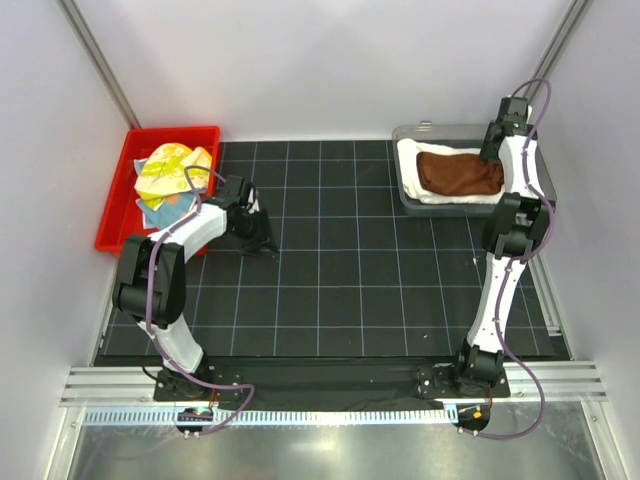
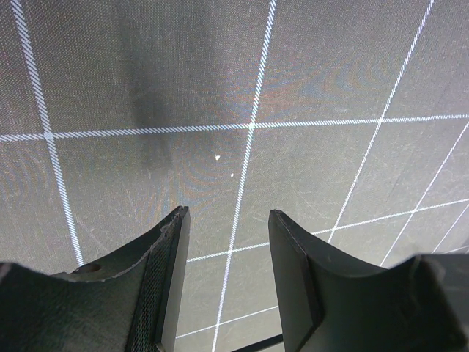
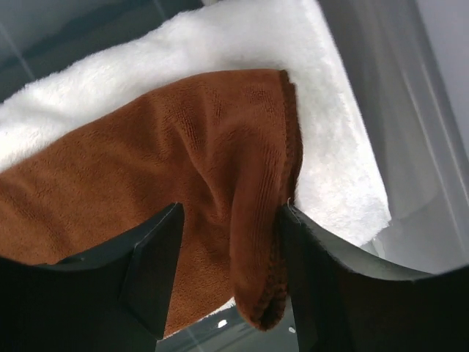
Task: Fold and stack the towels
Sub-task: Neatly place the folded towel into the bin
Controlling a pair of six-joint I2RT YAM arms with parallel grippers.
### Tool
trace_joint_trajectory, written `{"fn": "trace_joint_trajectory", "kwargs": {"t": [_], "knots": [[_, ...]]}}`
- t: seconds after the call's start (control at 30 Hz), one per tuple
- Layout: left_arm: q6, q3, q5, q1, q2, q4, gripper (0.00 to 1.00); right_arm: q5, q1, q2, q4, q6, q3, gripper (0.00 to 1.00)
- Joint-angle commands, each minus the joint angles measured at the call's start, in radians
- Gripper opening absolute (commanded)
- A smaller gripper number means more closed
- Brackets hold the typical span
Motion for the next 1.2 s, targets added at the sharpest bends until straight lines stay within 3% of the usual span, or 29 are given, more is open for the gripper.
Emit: {"fn": "trace_joint_trajectory", "kwargs": {"t": [0.0, 0.3, 0.37, 0.43, 0.5, 0.73, 1.17], "knots": [[0.019, 0.032, 0.029, -0.001, -0.010, 0.002, 0.51, 0.039, -0.006, -0.126, 0.058, 0.061, -0.021, 0.64], [0.009, 0.046, 0.069, 0.000, -0.018, 0.009, 0.51, -0.082, 0.054, -0.231, 0.100, 0.106, -0.173, 0.66], [0.005, 0.052, 0.074, -0.001, -0.021, 0.009, 0.51, -0.166, 0.066, -0.225, 0.101, 0.132, -0.193, 0.60], [0.005, 0.060, 0.077, -0.001, -0.022, 0.009, 0.51, -0.214, 0.083, -0.220, 0.106, 0.146, -0.205, 0.44], [0.003, 0.062, 0.081, -0.001, -0.030, 0.008, 0.51, -0.312, 0.097, -0.217, 0.130, 0.161, -0.237, 0.38], [0.005, 0.062, 0.089, -0.001, -0.038, 0.002, 0.51, -0.462, 0.137, -0.188, 0.167, 0.207, -0.297, 0.41], [-0.006, 0.060, 0.098, -0.009, -0.038, 0.006, 0.50, -0.539, 0.200, -0.228, 0.225, 0.229, -0.425, 0.43]]}}
